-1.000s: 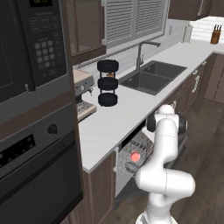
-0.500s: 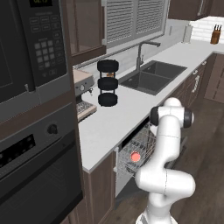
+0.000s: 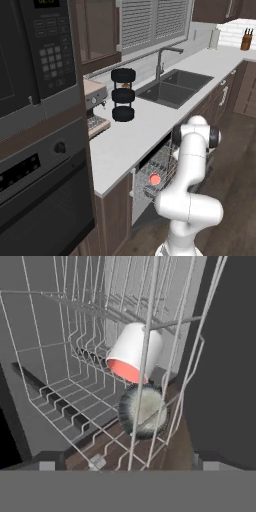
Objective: Pick up the cup and bowl from the counter, place them in the dishwasher, and close the dishwasher door.
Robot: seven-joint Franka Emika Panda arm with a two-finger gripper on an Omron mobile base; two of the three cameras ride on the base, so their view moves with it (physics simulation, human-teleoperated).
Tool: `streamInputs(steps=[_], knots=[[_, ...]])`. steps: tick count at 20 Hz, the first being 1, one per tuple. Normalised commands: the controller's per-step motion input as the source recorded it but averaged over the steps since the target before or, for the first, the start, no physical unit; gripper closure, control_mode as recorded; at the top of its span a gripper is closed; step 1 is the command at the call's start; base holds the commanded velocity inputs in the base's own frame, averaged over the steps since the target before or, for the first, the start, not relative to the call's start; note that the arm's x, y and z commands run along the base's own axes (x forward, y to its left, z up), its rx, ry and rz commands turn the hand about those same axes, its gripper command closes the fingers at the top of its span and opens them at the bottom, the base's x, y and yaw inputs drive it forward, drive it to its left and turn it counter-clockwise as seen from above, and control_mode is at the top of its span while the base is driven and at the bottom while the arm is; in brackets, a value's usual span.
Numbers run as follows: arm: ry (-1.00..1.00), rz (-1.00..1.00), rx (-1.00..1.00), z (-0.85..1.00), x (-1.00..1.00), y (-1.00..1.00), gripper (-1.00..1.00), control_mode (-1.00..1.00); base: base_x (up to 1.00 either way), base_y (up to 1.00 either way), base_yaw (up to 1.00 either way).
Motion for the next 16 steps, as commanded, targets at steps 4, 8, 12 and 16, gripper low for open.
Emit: streamInputs(steps=[4,8,12,16], knots=[[0.3,-0.21,0.04,-0.34,0.06,-0.09,-1.0,-1.0,0.0,0.0,0.0],[0.31,-0.26,0.02,-0.47,0.12,-0.03,-1.0,-1.0,0.0,0.0,0.0],[0.31,-0.26,0.0,-0.65,0.37,0.0,-1.0,-1.0,0.0,0.0,0.0],[0.18,-0.24,0.0,-0.59,0.77,0.3,-1.0,-1.0,0.0,0.0,0.0]])
